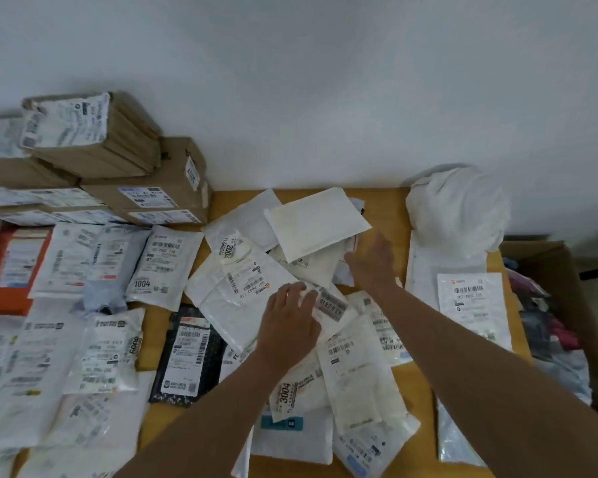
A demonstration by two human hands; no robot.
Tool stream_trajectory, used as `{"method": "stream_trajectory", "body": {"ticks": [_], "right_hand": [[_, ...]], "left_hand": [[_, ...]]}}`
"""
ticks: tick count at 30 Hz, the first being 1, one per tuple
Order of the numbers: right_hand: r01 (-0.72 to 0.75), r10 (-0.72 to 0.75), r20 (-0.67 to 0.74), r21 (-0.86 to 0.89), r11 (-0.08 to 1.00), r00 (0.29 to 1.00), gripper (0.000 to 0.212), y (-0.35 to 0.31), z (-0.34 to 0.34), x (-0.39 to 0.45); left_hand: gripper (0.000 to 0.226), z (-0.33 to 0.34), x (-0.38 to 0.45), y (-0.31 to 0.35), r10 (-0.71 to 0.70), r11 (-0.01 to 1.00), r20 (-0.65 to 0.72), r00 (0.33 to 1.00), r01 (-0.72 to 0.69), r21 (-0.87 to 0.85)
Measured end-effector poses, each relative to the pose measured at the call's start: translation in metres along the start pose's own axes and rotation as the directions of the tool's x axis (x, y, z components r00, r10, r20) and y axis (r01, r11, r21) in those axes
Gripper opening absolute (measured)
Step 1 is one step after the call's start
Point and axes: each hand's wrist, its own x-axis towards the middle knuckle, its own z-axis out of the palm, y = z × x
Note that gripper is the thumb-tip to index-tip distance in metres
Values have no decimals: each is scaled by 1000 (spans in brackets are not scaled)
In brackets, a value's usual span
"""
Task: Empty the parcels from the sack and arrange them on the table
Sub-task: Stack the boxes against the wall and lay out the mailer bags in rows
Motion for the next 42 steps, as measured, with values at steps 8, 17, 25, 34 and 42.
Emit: {"method": "stream_trajectory", "body": {"ticks": [8,17,25,34,42], "right_hand": [[544,-610,112,-596,590,784,45,-41,8,58],[-63,129,-98,499,864,987,35,5,-51,9],[216,-299,-334,-262,941,894,64,14,-26,-15],[221,-122,305,-315,923,944,81,-129,62,43],[356,-361,-24,-121,927,932,26,-156,55,44]], "left_hand": [[54,-6,59,-20,-99,977,188,977,60,206],[84,2,90,-22,-149,969,333,931,70,236],[68,-12,97,-21,-74,997,199,977,66,51],[82,-28,27,-80,-614,766,263,744,642,-29],[81,-11,5,-101,-542,743,470,697,659,-120]]}}
